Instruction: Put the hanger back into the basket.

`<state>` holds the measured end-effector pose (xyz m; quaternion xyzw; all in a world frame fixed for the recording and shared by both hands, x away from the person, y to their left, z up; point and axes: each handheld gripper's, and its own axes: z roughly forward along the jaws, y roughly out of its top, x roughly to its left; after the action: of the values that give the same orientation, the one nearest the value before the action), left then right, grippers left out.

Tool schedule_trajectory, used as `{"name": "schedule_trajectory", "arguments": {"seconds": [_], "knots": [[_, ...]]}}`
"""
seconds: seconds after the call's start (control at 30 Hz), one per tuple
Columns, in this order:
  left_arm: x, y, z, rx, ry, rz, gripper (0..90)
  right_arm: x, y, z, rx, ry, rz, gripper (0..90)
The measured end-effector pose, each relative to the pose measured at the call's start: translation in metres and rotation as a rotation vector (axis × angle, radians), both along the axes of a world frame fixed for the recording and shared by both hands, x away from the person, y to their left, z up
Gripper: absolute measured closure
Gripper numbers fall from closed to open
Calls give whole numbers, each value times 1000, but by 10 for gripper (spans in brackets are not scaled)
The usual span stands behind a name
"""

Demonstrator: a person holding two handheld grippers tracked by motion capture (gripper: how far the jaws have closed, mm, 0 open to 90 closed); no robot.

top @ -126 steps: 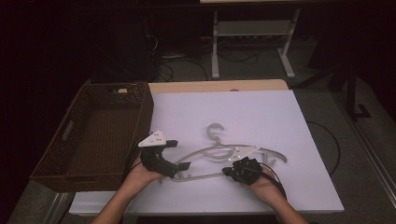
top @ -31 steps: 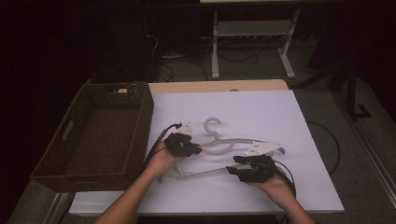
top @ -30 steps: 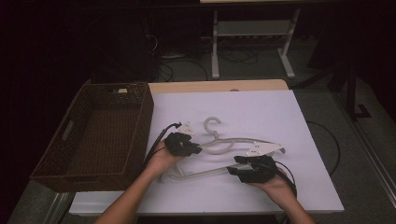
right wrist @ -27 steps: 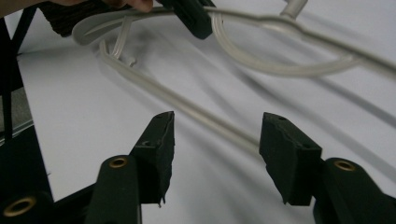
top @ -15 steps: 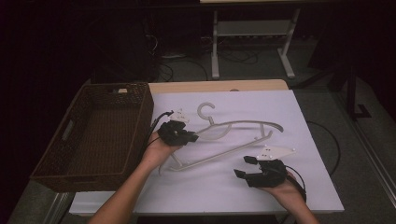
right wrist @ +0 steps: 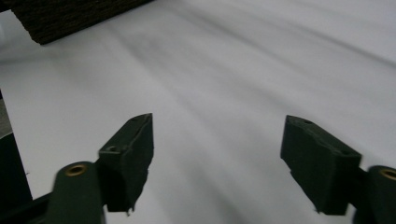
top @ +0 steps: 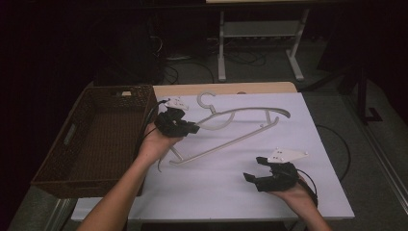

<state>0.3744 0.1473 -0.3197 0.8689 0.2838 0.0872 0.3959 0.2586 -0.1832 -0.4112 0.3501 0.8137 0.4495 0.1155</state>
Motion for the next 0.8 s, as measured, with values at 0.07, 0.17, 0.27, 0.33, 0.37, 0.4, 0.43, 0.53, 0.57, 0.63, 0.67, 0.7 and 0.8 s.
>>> {"name": "schedule_trajectory", "arguments": {"seconds": [0.07,0.17,0.27,0.33,0.37,0.4,0.43,0.53,0.57,0.63,0.67,0.7,0.8], "knots": [[1,4,8,11,-9,3,816,0,-1,0,-3,-7,-11,171],[2,11,18,15,-8,11,816,1,-2,0,-1,-15,-16,134],[4,21,28,16,-18,19,816,2,-2,-1,-3,-16,-23,135],[6,28,34,7,-21,28,816,2,-2,-1,-2,-16,-27,136],[7,32,36,1,-25,34,816,2,-2,-2,0,-14,-28,135],[7,36,38,-12,-27,45,816,2,-2,-2,0,-15,-28,135],[7,41,41,-12,-34,43,816,2,-2,-2,0,-15,-29,132],[7,55,47,-12,-39,63,816,3,-3,-3,2,-17,-43,92],[7,59,49,-10,-42,70,816,4,-3,-4,1,-27,-47,72],[7,69,52,-17,-47,86,816,4,-3,-3,5,-33,-64,26],[7,73,54,-25,-47,99,816,4,-3,-3,8,-36,-77,9],[7,79,55,-20,-49,103,816,5,-4,-3,10,-33,-88,0],[7,93,58,-18,-50,127,816,5,-5,-2,16,-40,-111,0]]}}
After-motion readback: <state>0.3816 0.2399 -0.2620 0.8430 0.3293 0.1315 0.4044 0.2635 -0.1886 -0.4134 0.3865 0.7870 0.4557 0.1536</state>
